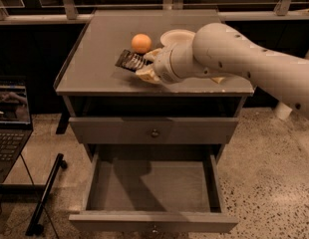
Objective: Pick rxbar chocolate from middle drawer and place on counter
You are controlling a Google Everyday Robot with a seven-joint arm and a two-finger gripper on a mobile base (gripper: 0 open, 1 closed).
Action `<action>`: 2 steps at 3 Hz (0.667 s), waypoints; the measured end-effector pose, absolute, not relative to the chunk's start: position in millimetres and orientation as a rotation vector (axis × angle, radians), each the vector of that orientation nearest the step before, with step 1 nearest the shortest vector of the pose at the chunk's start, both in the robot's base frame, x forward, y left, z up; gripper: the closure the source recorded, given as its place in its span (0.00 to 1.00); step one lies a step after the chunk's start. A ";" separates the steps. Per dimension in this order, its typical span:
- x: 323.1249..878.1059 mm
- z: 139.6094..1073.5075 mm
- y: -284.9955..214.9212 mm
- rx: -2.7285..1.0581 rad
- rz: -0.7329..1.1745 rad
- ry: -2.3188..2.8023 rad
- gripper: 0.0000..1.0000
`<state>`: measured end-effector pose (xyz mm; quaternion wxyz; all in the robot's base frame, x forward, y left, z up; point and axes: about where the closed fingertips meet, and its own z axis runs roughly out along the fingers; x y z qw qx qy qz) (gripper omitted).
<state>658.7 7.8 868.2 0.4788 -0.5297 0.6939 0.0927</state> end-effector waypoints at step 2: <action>677.9 827.8 -10.0 -1.240 0.265 1.809 0.87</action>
Offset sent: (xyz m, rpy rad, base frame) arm 0.0141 -0.0119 -0.0294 0.0052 0.0686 -0.0396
